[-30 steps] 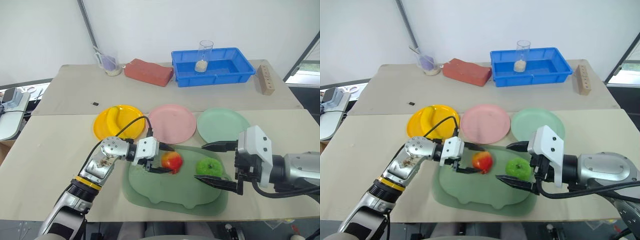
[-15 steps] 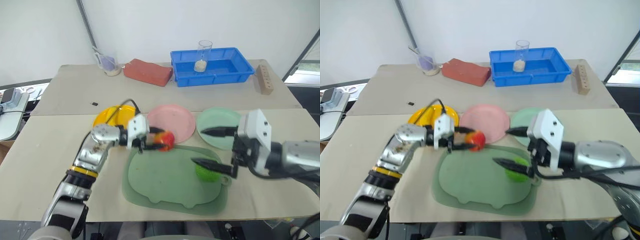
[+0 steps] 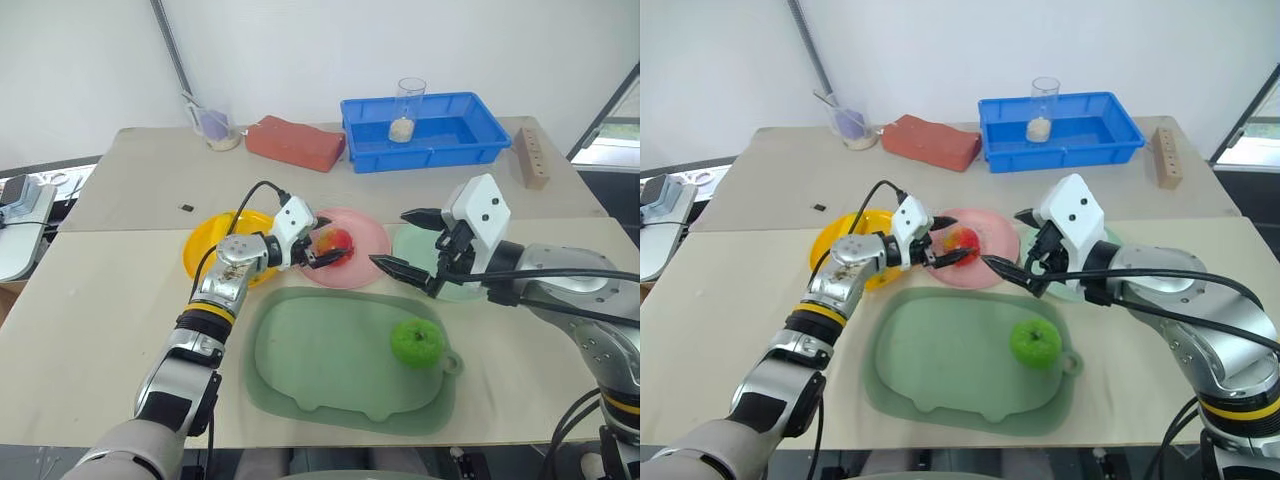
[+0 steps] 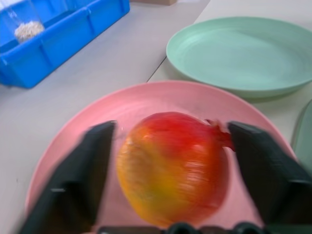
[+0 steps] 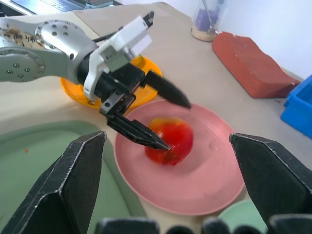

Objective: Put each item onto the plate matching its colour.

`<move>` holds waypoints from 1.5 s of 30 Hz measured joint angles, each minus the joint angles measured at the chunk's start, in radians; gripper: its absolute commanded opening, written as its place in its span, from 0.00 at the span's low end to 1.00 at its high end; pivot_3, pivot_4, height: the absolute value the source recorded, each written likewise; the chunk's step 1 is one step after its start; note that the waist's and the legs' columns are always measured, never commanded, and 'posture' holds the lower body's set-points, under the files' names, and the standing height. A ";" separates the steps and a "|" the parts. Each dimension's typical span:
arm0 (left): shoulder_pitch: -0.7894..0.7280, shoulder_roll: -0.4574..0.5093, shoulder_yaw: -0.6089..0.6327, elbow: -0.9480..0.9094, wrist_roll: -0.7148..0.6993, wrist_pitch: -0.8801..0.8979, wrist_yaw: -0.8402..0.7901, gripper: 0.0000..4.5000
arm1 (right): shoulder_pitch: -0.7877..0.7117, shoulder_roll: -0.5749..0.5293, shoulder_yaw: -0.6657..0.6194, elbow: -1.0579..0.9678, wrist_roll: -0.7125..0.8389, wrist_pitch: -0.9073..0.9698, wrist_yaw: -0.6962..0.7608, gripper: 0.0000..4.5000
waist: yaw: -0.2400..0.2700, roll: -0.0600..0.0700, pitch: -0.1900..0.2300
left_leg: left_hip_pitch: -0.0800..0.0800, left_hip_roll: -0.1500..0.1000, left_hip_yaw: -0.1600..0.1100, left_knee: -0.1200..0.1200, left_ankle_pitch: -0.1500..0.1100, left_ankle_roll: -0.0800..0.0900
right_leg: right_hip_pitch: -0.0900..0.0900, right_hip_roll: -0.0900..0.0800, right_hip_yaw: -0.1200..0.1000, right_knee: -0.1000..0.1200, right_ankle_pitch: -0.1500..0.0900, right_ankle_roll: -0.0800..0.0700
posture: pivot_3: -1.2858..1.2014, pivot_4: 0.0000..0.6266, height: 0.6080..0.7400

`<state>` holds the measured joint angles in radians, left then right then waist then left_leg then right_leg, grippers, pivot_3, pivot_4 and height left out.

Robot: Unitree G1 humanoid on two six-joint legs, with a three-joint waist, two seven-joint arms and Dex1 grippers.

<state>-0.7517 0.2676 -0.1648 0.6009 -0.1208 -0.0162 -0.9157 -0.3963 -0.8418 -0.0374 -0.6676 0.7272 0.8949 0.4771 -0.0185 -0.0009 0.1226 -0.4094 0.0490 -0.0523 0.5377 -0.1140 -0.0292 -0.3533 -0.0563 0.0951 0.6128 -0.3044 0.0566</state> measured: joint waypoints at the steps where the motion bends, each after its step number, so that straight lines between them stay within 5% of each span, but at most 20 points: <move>1: -0.001 0.007 0.005 -0.001 -0.004 0.001 -0.013 0.99 | 0.015 -0.011 -0.015 -0.004 0.003 0.002 0.008 1.00 | 0.000 0.000 0.000 | 0.000 0.000 0.000 0.000 0.000 0.000 | 0.000 0.000 0.000 0.000 0.000 0.000 | 0.52 0.24 1.00; 7: 0.012 0.126 0.033 -0.124 -0.054 0.011 -0.165 0.99 | 0.147 -0.160 -0.106 -0.044 0.045 -0.005 0.206 1.00 | 0.000 0.000 0.000 | 0.001 0.000 0.001 0.000 -0.002 -0.004 | 0.000 -0.001 0.000 -0.001 -0.003 -0.005 | 0.52 0.24 1.00; 10: 0.099 0.214 0.024 -0.336 -0.134 0.048 -0.320 0.99 | 0.252 -0.225 -0.141 -0.070 0.069 -0.013 0.317 1.00 | -0.002 0.001 0.000 | 0.003 0.001 0.002 0.000 -0.004 -0.007 | 0.002 -0.001 0.000 -0.001 -0.003 -0.005 | 0.52 0.24 1.00; 18: 0.259 0.324 -0.027 -0.763 -0.279 0.175 -0.485 0.99 | 0.372 -0.207 -0.103 -0.061 -0.015 -0.106 0.378 1.00 | -0.002 0.000 0.000 | 0.004 0.001 0.003 0.002 -0.005 -0.008 | 0.000 -0.003 0.000 -0.001 -0.005 -0.008 | 0.52 0.24 1.00; 36: 0.299 0.324 -0.047 -0.848 -0.297 0.212 -0.451 0.99 | 0.442 -0.181 0.022 0.076 -0.282 -0.313 0.442 1.00 | 0.001 0.000 0.000 | 0.003 0.001 0.004 0.003 -0.005 -0.007 | 0.001 -0.002 0.000 -0.001 -0.005 -0.008 | 0.52 0.24 1.00; 41: 0.308 0.327 -0.047 -0.852 -0.304 0.213 -0.451 1.00 | 0.443 -0.169 0.021 0.081 -0.282 -0.317 0.445 0.62 | 0.002 0.000 0.000 | 0.003 0.001 0.003 0.003 -0.005 -0.007 | 0.001 -0.002 0.000 -0.001 -0.005 -0.008 | 0.52 0.24 1.00; 45: 0.308 0.327 -0.049 -0.852 -0.305 0.213 -0.449 1.00 | 0.441 -0.167 0.018 0.081 -0.271 -0.306 0.453 0.55 | 0.002 0.000 0.000 | 0.003 0.001 0.004 0.003 -0.005 -0.007 | 0.001 -0.002 0.000 -0.001 -0.005 -0.008 | 0.52 0.24 1.00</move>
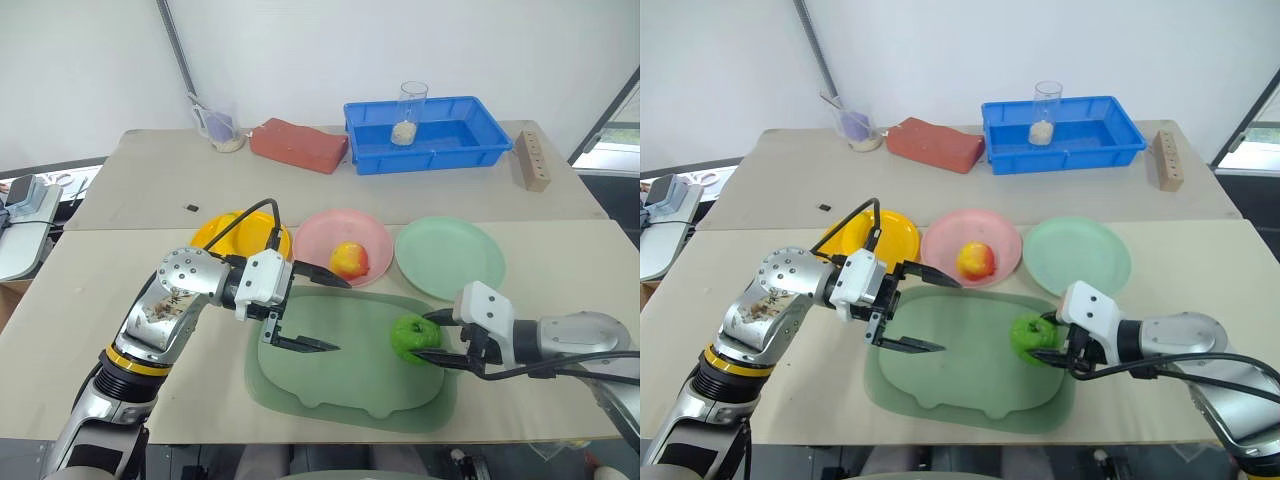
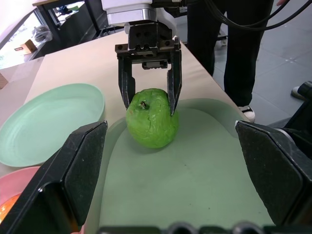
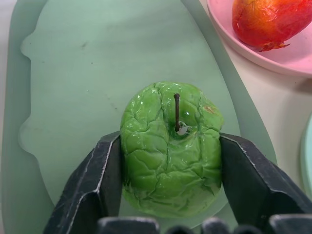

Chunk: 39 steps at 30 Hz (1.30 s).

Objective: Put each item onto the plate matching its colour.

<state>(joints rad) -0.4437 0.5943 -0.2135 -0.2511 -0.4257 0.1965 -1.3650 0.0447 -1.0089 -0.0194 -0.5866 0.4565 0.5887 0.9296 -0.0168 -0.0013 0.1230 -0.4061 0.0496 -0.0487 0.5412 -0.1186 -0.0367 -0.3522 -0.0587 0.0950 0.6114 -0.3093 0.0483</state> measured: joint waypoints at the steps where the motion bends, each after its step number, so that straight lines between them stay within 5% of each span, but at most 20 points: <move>1: -0.002 -0.003 0.000 0.005 0.001 0.000 0.005 1.00 | -0.017 0.010 -0.003 0.012 0.012 0.017 0.000 0.54 | 0.000 0.000 0.000 | 0.000 0.000 0.000 0.000 0.000 0.000 | 0.000 0.000 0.000 0.000 0.000 0.000 | 0.52 0.24 1.00; 10: -0.109 -0.106 0.005 0.167 0.048 0.034 0.169 1.00 | -0.395 0.185 -0.149 0.339 0.089 0.174 -0.225 0.54 | 0.000 0.000 0.000 | -0.001 -0.001 -0.001 0.002 0.004 0.007 | 0.001 0.001 0.001 0.001 0.002 0.002 | 0.52 0.24 1.00; 19: -0.123 -0.179 0.013 0.207 0.070 0.071 0.287 1.00 | -0.476 0.235 -0.062 0.605 -0.103 0.099 -0.310 0.54 | 0.001 0.003 -0.001 | -0.003 -0.001 -0.002 -0.001 0.006 0.010 | 0.002 0.003 0.003 0.002 0.004 0.009 | 0.52 0.24 1.00; 20: -0.123 -0.183 0.013 0.193 0.070 0.075 0.300 1.00 | -0.480 0.236 -0.058 0.617 -0.112 0.096 -0.307 0.65 | 0.000 0.003 -0.001 | -0.003 -0.001 -0.002 -0.001 0.006 0.010 | 0.002 0.004 0.003 0.003 0.004 0.009 | 0.52 0.24 1.00; 24: -0.117 -0.182 0.013 0.112 0.070 0.126 0.336 1.00 | -0.494 0.236 -0.053 0.628 -0.124 0.096 -0.296 0.99 | -0.003 0.003 -0.001 | -0.002 -0.001 -0.003 -0.001 0.006 0.010 | 0.002 0.004 0.003 0.004 0.004 0.009 | 0.52 0.24 1.00; 31: -0.140 -0.137 0.021 0.037 0.043 0.236 0.351 1.00 | -0.490 0.233 -0.075 0.598 -0.118 0.096 -0.265 0.99 | -0.004 0.004 -0.001 | -0.001 -0.001 -0.002 0.000 0.006 0.010 | 0.001 0.004 0.003 0.004 0.004 0.008 | 0.52 0.24 1.00; 39: -0.099 0.063 0.143 0.092 0.030 0.277 0.318 1.00 | -0.339 0.085 -0.214 0.292 0.049 0.149 -0.080 0.99 | -0.006 0.004 -0.001 | 0.000 0.000 -0.003 -0.002 0.006 0.010 | 0.002 0.004 0.003 0.003 0.003 0.008 | 0.52 0.24 1.00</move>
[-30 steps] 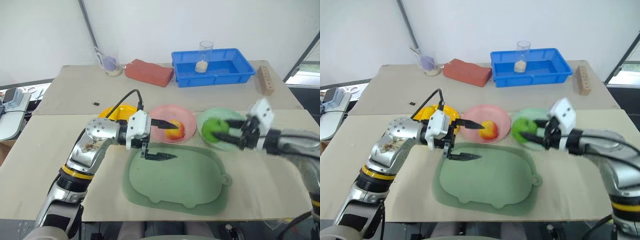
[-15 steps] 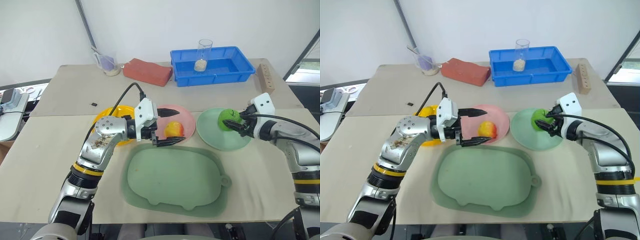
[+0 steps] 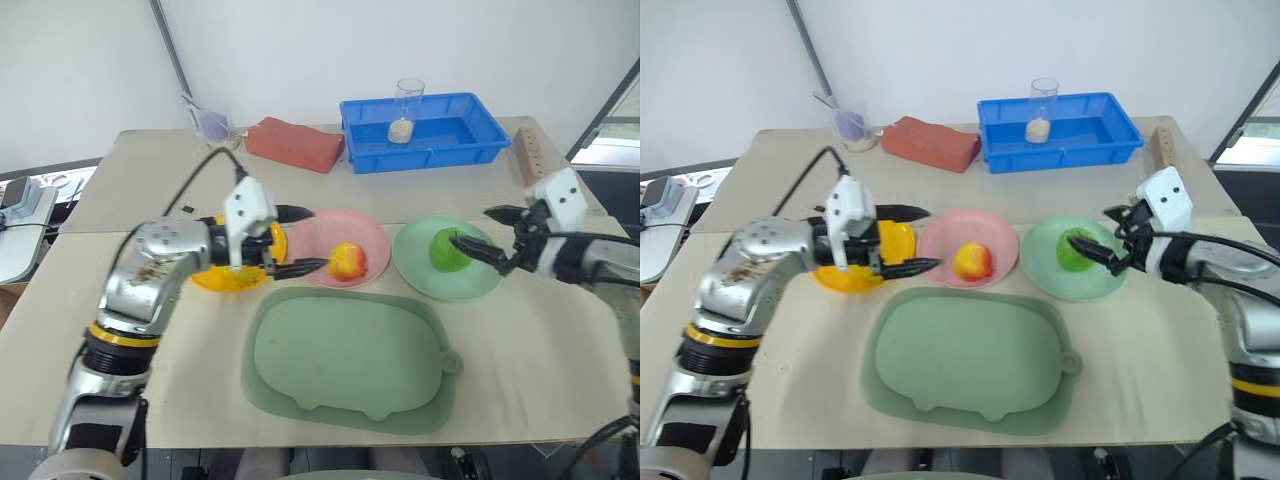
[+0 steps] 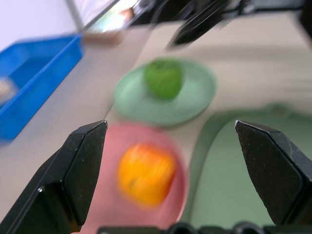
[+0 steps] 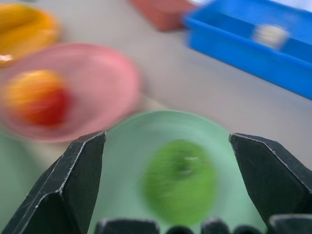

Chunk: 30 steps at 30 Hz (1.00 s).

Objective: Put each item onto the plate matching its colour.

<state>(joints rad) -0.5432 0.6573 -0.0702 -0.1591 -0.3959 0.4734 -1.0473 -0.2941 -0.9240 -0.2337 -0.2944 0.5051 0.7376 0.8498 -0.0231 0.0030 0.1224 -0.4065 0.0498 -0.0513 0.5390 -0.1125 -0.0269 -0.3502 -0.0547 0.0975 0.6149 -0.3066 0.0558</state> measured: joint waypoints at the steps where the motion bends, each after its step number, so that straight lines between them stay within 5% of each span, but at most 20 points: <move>1: 0.011 0.029 0.010 0.007 0.000 0.007 -0.009 1.00 | 0.033 -0.024 -0.016 -0.039 0.023 0.010 0.032 0.99 | 0.000 0.000 0.000 | 0.000 0.000 0.000 0.000 0.000 0.000 | -0.001 0.000 0.000 0.000 0.000 0.000 | 0.52 0.24 1.00; 7: 0.166 0.226 0.135 0.061 0.009 -0.018 -0.076 1.00 | 0.221 -0.128 -0.113 -0.172 0.090 0.041 0.142 0.99 | -0.006 -0.001 0.001 | 0.002 0.000 0.004 0.000 -0.006 -0.009 | -0.003 -0.004 -0.001 -0.001 -0.005 -0.009 | 0.52 0.24 1.00; 19: 0.231 0.208 0.173 0.059 0.014 -0.059 -0.014 1.00 | 0.216 -0.074 -0.105 -0.156 0.084 0.032 0.052 0.99 | 0.007 -0.003 0.001 | 0.001 0.001 0.008 0.000 -0.006 -0.010 | -0.003 -0.006 -0.001 -0.001 -0.005 -0.010 | 0.52 0.24 1.00; 22: 0.234 0.172 0.237 0.141 0.030 -0.082 0.082 1.00 | 0.217 -0.033 -0.114 -0.112 0.026 -0.011 -0.023 0.99 | 0.005 -0.003 0.001 | 0.001 0.001 0.008 0.000 -0.006 -0.010 | -0.003 -0.005 -0.001 0.000 -0.005 -0.010 | 0.52 0.24 1.00; 30: 0.186 0.069 0.531 0.651 0.141 -0.306 0.635 1.00 | 0.179 0.184 -0.308 0.214 -0.191 -0.262 -0.409 0.99 | 0.007 -0.006 0.000 | 0.003 0.001 0.007 0.000 -0.006 -0.010 | -0.002 -0.004 -0.001 -0.001 0.000 -0.001 | 0.52 0.24 1.00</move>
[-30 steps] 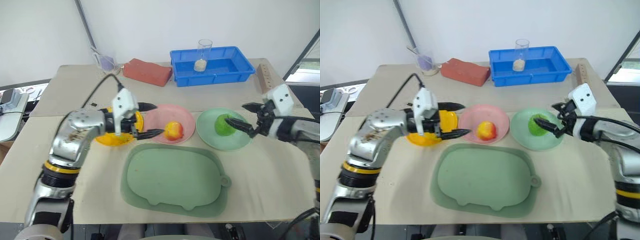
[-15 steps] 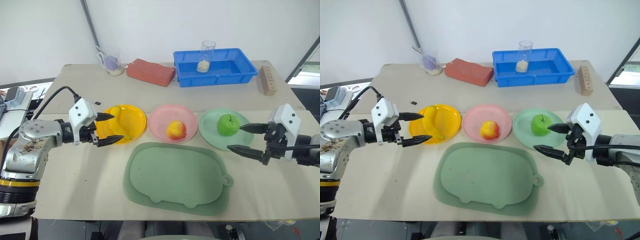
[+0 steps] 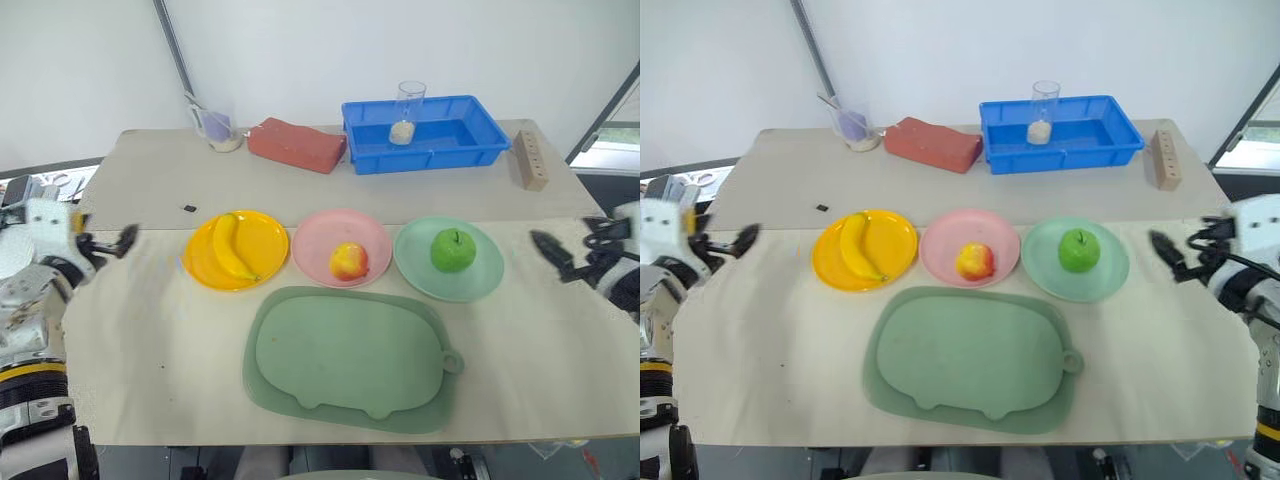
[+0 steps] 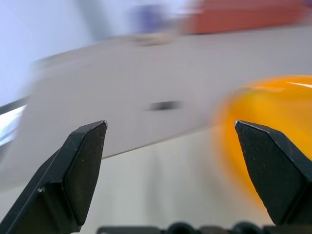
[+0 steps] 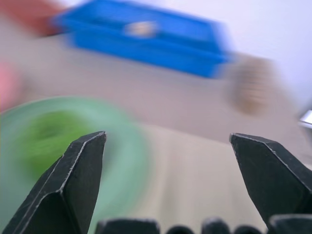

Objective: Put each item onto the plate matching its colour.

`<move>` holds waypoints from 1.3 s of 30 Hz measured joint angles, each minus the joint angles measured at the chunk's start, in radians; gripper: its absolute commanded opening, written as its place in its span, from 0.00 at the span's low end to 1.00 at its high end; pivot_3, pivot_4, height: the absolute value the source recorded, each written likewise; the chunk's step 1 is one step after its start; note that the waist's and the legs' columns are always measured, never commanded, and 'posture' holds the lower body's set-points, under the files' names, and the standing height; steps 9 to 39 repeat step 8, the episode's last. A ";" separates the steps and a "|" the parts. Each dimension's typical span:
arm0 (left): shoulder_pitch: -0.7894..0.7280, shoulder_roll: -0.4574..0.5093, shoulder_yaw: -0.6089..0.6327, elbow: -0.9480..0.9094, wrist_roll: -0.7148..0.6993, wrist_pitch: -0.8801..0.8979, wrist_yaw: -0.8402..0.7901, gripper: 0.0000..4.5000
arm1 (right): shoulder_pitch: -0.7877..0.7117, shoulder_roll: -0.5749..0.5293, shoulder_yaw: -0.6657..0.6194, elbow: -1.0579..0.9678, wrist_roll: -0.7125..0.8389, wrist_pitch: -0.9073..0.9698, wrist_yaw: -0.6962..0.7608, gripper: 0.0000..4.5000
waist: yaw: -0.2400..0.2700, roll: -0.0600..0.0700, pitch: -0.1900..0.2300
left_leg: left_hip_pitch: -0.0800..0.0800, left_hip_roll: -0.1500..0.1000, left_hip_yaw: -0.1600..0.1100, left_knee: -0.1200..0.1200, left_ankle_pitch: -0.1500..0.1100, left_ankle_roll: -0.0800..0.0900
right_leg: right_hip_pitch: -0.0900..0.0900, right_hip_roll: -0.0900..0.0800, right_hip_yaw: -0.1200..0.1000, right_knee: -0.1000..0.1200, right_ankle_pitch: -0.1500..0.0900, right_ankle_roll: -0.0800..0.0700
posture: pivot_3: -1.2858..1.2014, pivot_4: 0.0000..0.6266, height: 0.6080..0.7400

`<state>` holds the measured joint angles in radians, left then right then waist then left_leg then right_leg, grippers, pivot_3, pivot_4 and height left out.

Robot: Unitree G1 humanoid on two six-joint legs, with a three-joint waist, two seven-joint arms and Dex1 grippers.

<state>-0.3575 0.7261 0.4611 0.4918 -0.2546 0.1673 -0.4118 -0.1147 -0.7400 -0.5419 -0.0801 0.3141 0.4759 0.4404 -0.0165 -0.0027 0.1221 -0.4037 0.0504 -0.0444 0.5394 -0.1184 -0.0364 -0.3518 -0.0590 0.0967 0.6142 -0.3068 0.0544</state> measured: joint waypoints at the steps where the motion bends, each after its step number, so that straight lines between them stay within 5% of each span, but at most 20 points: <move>1: 0.001 -0.015 0.017 0.044 0.014 -0.027 0.059 1.00 | 0.000 0.023 -0.005 0.057 -0.034 -0.046 -0.044 0.99 | 0.002 0.000 0.000 | 0.000 0.000 0.000 0.000 0.000 0.000 | 0.000 0.000 0.000 0.000 0.000 0.000 | 0.52 0.24 1.00; 8: -0.006 -0.090 0.025 0.210 0.048 -0.147 0.207 1.00 | -0.092 0.112 0.018 0.341 -0.140 -0.274 -0.219 0.99 | 0.000 0.001 -0.001 | 0.000 -0.001 0.001 -0.001 0.000 -0.001 | -0.001 0.000 0.000 0.003 0.001 -0.001 | 0.52 0.24 1.00; 39: -0.006 -0.090 0.025 0.210 0.048 -0.147 0.207 1.00 | -0.092 0.112 0.018 0.341 -0.140 -0.274 -0.219 0.99 | 0.000 0.001 -0.001 | 0.000 -0.001 0.001 -0.001 0.000 -0.001 | -0.001 0.000 0.000 0.003 0.001 -0.001 | 0.52 0.24 1.00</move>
